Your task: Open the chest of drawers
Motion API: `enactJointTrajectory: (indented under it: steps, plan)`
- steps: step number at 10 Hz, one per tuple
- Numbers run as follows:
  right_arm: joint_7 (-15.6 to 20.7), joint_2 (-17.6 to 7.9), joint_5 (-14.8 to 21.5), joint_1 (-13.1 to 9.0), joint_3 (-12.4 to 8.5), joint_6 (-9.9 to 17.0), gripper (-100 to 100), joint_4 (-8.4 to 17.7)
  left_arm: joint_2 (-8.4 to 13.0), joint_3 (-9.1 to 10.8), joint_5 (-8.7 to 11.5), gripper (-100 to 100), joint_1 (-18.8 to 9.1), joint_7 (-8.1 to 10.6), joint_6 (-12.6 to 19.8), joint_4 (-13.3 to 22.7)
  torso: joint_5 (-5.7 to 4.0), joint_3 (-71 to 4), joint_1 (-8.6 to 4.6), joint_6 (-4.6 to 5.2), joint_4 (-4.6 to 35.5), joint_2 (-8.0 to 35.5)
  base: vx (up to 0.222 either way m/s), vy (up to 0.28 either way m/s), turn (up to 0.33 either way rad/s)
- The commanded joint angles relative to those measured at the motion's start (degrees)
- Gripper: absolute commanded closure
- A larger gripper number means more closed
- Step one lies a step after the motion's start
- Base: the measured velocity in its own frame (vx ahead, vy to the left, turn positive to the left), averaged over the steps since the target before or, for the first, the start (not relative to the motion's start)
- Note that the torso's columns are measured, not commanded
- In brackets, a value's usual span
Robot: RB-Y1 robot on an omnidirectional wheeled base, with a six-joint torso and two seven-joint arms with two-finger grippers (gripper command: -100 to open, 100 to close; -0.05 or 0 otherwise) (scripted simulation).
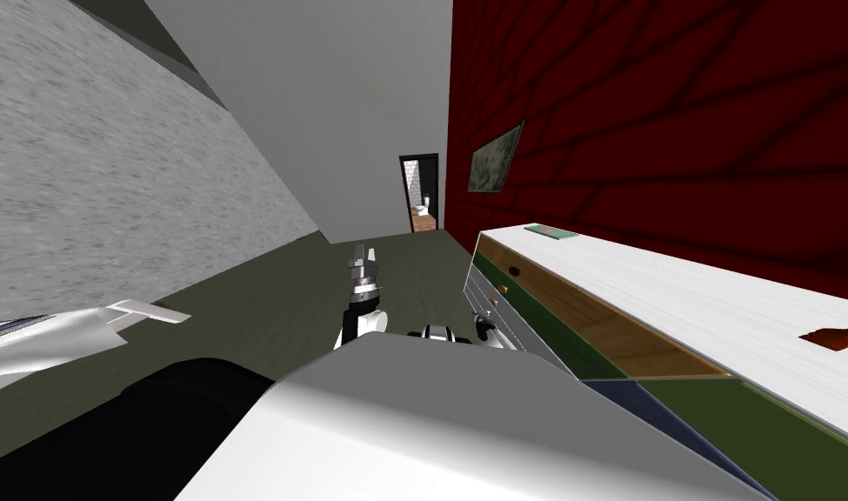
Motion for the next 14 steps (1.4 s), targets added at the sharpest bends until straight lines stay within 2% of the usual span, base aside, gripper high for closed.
enactJointTrajectory:
  steps: [1, 2, 3, 4, 5, 6, 7, 8, 9, 10, 11, 12, 13, 14]
  plan:
    - [0.58, -0.48, 1.98, -1.69, 0.75, 3.81, -100, 4.53, 0.0, 0.0, 0.0, 0, -0.01, 0.0, 0.0, 0.0, 0.0, 0.01, 0.01, -0.05, 0.01, -0.01, 0.027, 0.004, 0.095]
    - [0.58, -0.48, 1.98, -1.69, 0.75, 3.81, -100, 4.53, 0.0, 0.0, 0.0, 0, 0.0, 0.0, 0.0, 0.0, 0.0, 0.02, -0.01, 0.01, 0.01, 0.03, 0.011, -0.001, -0.02]
    - [1.14, -0.98, 3.58, -2.99, 1.43, 6.74, -100, 6.02, 0.0, 0.0, 0.0, 0, 0.0, 0.0, 0.0, 0.0, -0.01, 0.04, -0.02, -0.02, 0.02, 0.06, 0.013, 0.001, 0.22]
    - [1.14, -0.98, 3.58, -2.99, 1.43, 6.74, -100, 7.9, 0.0, 0.0, 0.0, 0, -0.01, 0.0, 0.0, 0.0, -0.01, 0.03, 0.01, -0.07, 0.02, 0.02, 0.021, 0.001, 0.108]
    - [1.67, -1.55, 5.11, -4.29, 2.07, 8.45, -100, 10.78, 0.0, 0.0, 0.0, 0, 0.0, 0.0, 0.0, 0.0, 0.0, 0.0, 0.01, 0.0, 0.0, 0.0, 0.029, 0.008, 0.157]
    - [1.67, -1.55, 5.11, -4.29, 2.07, 9.56, -100, 11.22, 0.0, 0.0, 0.0, 0, 0.0, 0.0, 0.0, 0.0, 0.01, -0.02, 0.03, -0.04, 0.0, -0.03, 0.026, 0.004, 0.095]
    - [2.19, -2.16, 6.56, -5.58, 2.68, 11.96, -100, 12.69, 0.0, 0.0, 0.0, 0, 0.0, 0.0, 0.0, 0.0, 0.0, -0.01, 0.01, -0.01, 0.0, -0.01, 0.025, 0.004, 0.168]
    - [2.19, -2.16, 6.56, -5.58, 2.68, 12.28, -100, 14.49, 0.0, 0.0, 0.0, 0, 0.0, 0.0, 0.0, 0.0, 0.0, 0.0, 0.01, -0.05, 0.01, -0.01, 0.023, -0.001, 0.119]
    - [2.68, -2.82, 7.93, -6.86, 3.25, 14.42, -100, 17.21, 0.0, 0.0, 0.0, 0, 0.0, 0.0, 0.0, 0.0, -0.01, 0.02, 0.0, -0.01, 0.0, 0.03, 0.025, -0.001, 0.176]
    - [2.68, -2.82, 7.93, -6.86, 3.25, 14.87, -100, 17.68, 0.0, 0.0, 0.0, 0, 0.0, 0.0, 0.0, 0.0, 0.0, 0.02, -0.01, -0.04, 0.02, 0.01, 0.024, -0.001, 0.105]
    - [3.15, -3.51, 9.22, -8.12, 3.79, 17.28, -100, 19.65, 0.0, 0.0, 0.0, 0, 0.0, 0.0, 0.0, 0.0, 0.0, 0.02, 0.0, 0.0, 0.01, 0.03, 0.021, 0.002, 0.185]
    - [3.15, -3.51, 9.22, -8.12, 3.79, 17.34, -100, 20.38, 0.0, 0.0, 0.0, 0, 0.0, 0.0, 0.0, 0.0, 0.0, 0.02, 0.03, -0.05, 0.02, 0.01, 0.018, -0.001, 0.085]
    - [3.59, -4.22, 10.42, -9.35, 4.28, 19.68, -100, 22.07, 0.0, 0.0, 0.0, 0, 0.0, 0.0, 0.0, 0.0, 0.0, 0.02, 0.0, 0.0, 0.0, 0.02, 0.016, -0.001, 0.147]
    - [3.59, -4.22, 10.42, -9.35, 4.28, 19.68, -100, 23.76, 0.0, 0.0, 0.0, 0, 0.0, 0.0, 0.0, 0.0, 0.0, 0.01, 0.01, -0.05, 0.02, 0.0, 0.018, -0.003, 0.1]
